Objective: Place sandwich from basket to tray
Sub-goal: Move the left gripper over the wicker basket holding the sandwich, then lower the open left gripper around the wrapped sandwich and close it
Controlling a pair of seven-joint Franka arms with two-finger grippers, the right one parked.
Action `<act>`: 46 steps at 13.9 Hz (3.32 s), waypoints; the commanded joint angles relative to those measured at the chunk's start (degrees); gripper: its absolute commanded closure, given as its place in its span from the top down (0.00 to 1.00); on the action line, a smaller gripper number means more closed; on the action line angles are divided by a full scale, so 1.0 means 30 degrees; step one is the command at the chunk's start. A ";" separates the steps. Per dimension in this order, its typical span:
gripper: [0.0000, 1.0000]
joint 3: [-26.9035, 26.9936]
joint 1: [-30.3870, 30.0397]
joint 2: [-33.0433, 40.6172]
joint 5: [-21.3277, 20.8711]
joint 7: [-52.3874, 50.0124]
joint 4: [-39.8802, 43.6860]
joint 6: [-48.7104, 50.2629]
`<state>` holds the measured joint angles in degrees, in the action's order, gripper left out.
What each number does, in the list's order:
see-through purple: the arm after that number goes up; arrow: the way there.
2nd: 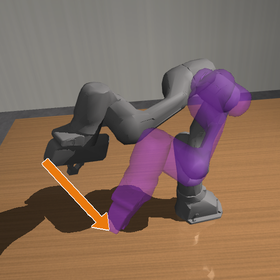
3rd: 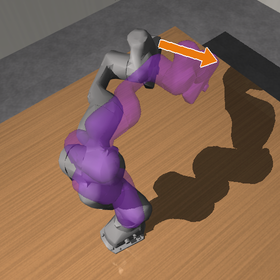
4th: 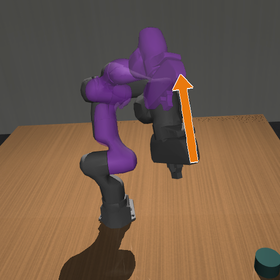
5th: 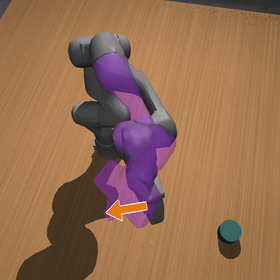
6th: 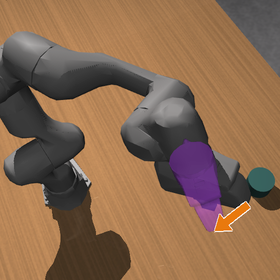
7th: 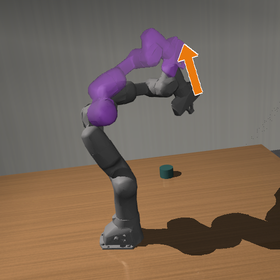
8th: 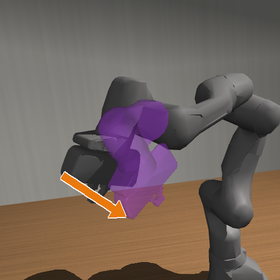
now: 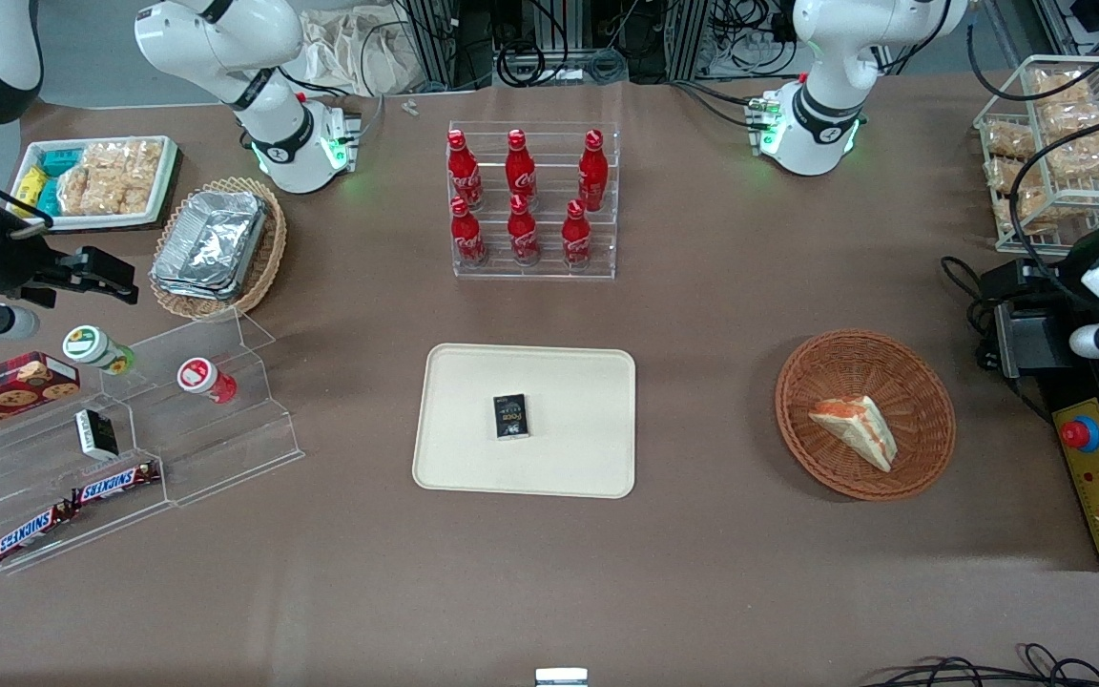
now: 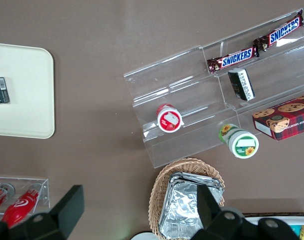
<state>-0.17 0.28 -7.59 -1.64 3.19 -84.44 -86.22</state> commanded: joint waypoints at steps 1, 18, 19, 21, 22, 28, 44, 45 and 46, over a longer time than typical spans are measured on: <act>1.00 0.0028 -0.0180 -0.0165 0.0196 0.0050 0.0084 0.0354; 1.00 -0.0411 -0.0269 -0.2653 0.0399 -0.5039 -0.6629 -0.8173; 1.00 -0.0411 -0.0269 -0.2887 0.0662 -0.5540 -0.6600 -0.8232; 1.00 -0.0411 -0.0240 -0.3210 0.0723 -0.6420 -0.6600 -0.8843; 1.00 -0.0498 -0.0240 -0.3443 0.1217 -0.6743 -0.6600 -0.9456; 0.99 -0.0499 -0.0269 -0.5085 0.4704 -0.8940 -0.6483 -1.1452; 0.60 -0.0323 -0.0445 -0.7195 0.4357 -1.0907 -0.7362 -1.4735; 0.46 -0.0323 -0.0445 -0.7167 0.4124 -1.0820 -0.7362 -1.4765; 0.34 -0.0323 -0.0503 -0.6934 0.3687 -1.0790 -0.7391 -1.4649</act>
<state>-1.09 -1.01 -29.29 11.21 -28.20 -106.02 -129.43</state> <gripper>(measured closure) 0.361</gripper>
